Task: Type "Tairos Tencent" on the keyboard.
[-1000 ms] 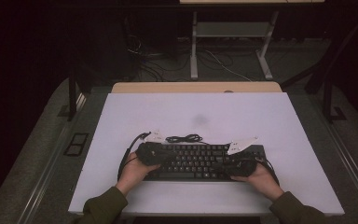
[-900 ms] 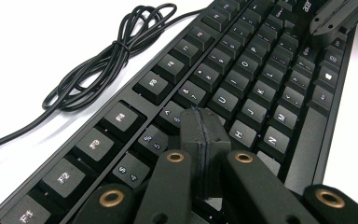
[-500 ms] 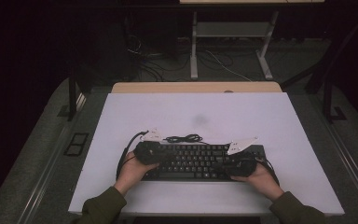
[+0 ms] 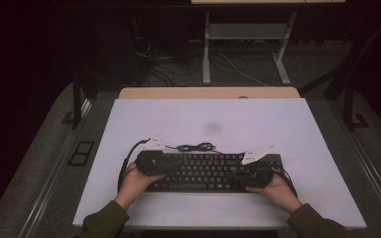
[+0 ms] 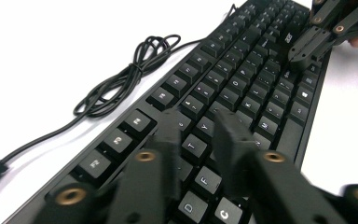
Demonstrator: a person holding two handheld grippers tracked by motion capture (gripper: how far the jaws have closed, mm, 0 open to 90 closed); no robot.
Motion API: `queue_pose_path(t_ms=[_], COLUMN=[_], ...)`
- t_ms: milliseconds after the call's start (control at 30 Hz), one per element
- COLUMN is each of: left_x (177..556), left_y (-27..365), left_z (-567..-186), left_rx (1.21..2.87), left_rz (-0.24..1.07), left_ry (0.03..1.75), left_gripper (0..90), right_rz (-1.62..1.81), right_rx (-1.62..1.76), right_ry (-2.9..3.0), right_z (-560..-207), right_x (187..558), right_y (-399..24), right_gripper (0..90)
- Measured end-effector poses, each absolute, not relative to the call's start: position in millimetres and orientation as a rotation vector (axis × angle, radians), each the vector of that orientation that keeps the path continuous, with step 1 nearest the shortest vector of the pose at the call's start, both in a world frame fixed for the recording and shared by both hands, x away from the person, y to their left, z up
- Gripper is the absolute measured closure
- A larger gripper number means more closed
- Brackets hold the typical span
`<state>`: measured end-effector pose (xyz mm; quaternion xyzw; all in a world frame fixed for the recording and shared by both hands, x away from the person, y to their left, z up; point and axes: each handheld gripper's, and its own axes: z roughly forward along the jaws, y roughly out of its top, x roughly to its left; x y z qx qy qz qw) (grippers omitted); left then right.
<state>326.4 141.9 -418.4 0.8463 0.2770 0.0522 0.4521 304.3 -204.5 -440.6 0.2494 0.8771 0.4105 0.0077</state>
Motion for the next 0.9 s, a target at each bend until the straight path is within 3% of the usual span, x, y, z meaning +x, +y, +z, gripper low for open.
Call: queue_pose_path(t_ms=[167, 200, 333, 600, 733, 900], left_x=[322, 321, 317, 314, 313, 313], left_y=[150, 151, 155, 159, 161, 161], left_z=[-419, -419, -420, -420, -420, -420], left_rx=[2.089, 2.087, 2.083, 2.071, 2.066, 2.06], left_rz=[0.13, 0.128, 0.138, 0.145, 0.153, 0.16], left_ry=[0.66, 0.658, 0.662, 0.657, 0.662, 0.661], left_gripper=[52.3, 44.1, 37.4, 32.3, 30.0, 28.4], right_rz=[1.285, 1.283, 1.28, 1.315, 1.363, 1.418], right_rx=[0.779, 0.777, 0.778, 0.779, 0.793, 0.81], right_ry=[2.741, 2.741, 2.741, 2.72, 2.7, 2.659], right_z=[-441, -441, -440, -435, -432, -427], right_x=[305, 305, 304, 305, 306, 308], right_y=[-204, -204, -204, -205, -207, -206], right_gripper=[88.7, 88.7, 88.7, 88.3, 82.8, 68.2])
